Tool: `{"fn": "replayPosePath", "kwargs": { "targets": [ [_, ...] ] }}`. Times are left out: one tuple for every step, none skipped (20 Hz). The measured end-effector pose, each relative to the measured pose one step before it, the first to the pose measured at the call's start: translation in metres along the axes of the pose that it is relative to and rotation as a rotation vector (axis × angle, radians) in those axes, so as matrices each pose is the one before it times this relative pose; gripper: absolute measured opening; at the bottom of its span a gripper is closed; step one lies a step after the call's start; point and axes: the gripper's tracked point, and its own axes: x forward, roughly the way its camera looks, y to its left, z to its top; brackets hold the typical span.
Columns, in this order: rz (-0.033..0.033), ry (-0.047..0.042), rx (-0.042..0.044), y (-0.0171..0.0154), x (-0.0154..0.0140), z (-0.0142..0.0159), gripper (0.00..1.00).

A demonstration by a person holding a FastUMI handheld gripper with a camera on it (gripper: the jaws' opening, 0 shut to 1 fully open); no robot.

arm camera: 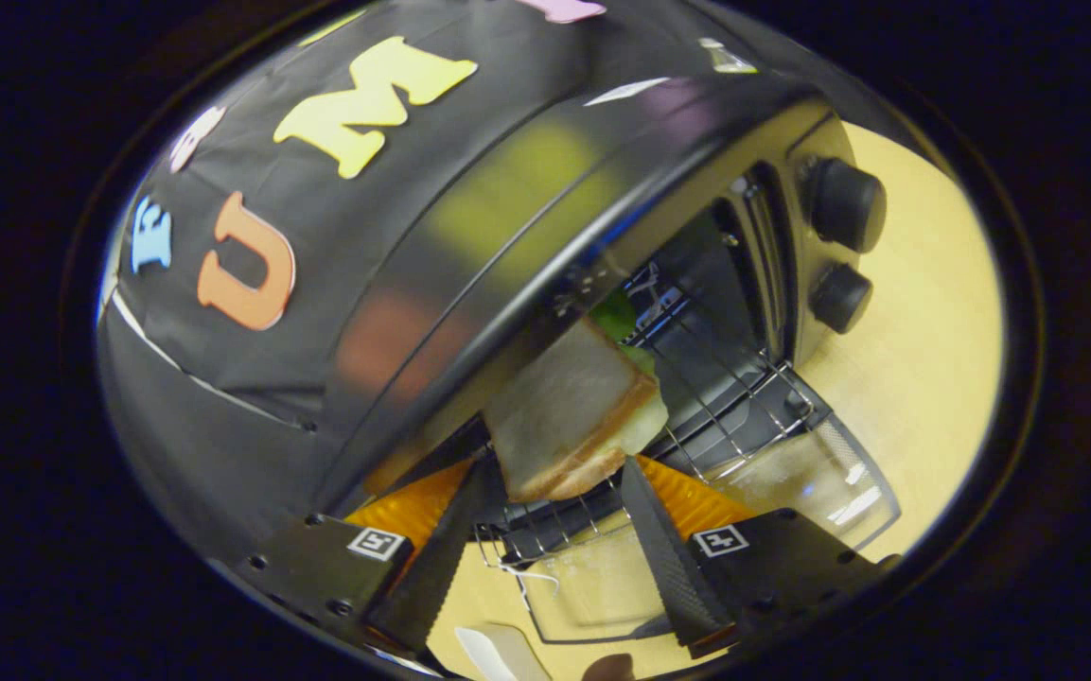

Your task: Open the toaster oven, put the food inside, and close the toaster oven door.

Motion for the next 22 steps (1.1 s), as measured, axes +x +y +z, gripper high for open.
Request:
{"fn": "replayPosePath", "kwargs": {
  "targets": [
    [-0.02281, 0.00104, -0.04183, -0.00046, -0.00784, -0.00144, 0.96],
    [-0.01627, -0.00133, -0.04537, 0.00024, -0.00827, -0.00208, 0.96],
    [-0.01579, -0.00569, -0.04888, 0.00124, -0.00743, -0.00194, 0.96],
    [-0.01136, -0.00705, -0.05357, 0.00064, -0.00971, -0.00223, 0.96],
    [-0.00528, -0.00987, -0.05155, 0.00196, -0.01176, -0.00207, 0.96],
    [-0.00402, -0.02034, -0.041, 0.00281, -0.01129, -0.00117, 0.96],
    [-0.00598, -0.0239, -0.03665, 0.00253, -0.01408, -0.00069, 0.96],
    [-0.00942, -0.02246, -0.0353, 0.00065, -0.01344, 0.00011, 0.96],
    [-0.01462, -0.01949, -0.03296, -0.00092, -0.01272, -0.00113, 0.96],
    [-0.01094, -0.02342, -0.03023, -0.00004, -0.01223, 0.00018, 0.97],
    [-0.01413, -0.02459, -0.03114, -0.00486, -0.01351, -0.00111, 0.97],
    [-0.01915, -0.01925, -0.02413, -0.00388, -0.01096, -0.00221, 0.97],
    [-0.01832, -0.01307, -0.01554, -0.00046, -0.00634, -0.00481, 0.97],
    [-0.01315, -0.00076, -0.01167, -0.00308, -0.00612, -0.00743, 0.97],
    [-0.0095, 0.0044, -0.01493, -0.00391, -0.00606, -0.01008, 0.97],
    [-0.00832, 0.00118, -0.01401, -0.00393, -0.00589, -0.00762, 0.97],
    [-0.00897, 0.00006, -0.0122, -0.0041, -0.00378, -0.00719, 0.97],
    [-0.00922, -0.00242, -0.01383, -0.00426, -0.00197, -0.00664, 0.97],
    [-0.01068, 0.00632, -0.01103, -0.00466, -0.00084, -0.00915, 0.97],
    [-0.00511, 0.01556, -0.00609, -0.00262, -0.00074, -0.00992, 0.97],
    [-0.00291, 0.01423, -0.00653, -0.00304, -0.00159, -0.00924, 0.97],
    [-0.00761, 0.0128, -0.00267, -0.00268, 0.00067, -0.00817, 0.97]
  ]
}}
